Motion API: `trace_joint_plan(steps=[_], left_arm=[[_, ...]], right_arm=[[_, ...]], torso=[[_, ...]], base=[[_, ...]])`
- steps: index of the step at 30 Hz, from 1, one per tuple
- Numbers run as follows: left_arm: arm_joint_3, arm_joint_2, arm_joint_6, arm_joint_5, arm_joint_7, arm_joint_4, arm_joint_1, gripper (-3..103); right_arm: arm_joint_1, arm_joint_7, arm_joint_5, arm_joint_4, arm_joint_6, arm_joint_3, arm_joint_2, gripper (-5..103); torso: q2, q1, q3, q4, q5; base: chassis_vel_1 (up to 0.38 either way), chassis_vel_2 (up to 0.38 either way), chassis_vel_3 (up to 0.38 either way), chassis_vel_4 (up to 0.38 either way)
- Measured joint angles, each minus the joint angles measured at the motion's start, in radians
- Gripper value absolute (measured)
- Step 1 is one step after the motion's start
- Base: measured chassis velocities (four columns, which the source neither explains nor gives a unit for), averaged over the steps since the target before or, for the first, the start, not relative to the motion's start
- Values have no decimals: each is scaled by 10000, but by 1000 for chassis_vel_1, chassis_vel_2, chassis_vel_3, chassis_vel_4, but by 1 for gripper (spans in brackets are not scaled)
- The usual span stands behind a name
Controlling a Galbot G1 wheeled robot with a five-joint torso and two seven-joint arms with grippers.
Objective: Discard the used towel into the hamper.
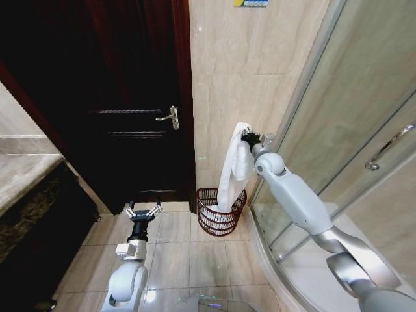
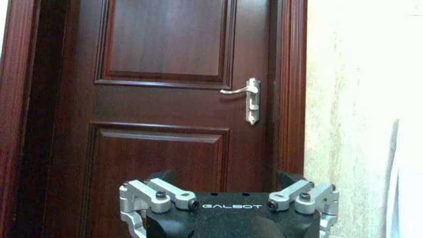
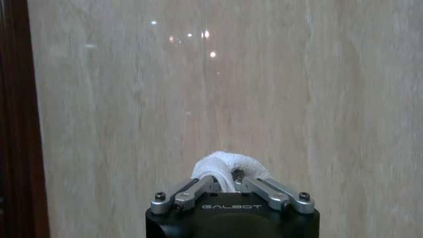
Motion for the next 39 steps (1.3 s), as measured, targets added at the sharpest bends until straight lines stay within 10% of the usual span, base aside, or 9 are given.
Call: trace_joint_plan(steps=[39], left_arm=[[-49, -2, -282, -21, 115, 63, 184, 100]], right_arm=[[-1407, 116, -599, 1083, 94, 365, -10, 7]], torso=[[-1732, -757, -977, 0, -2]], base=[[0, 0, 0, 0]])
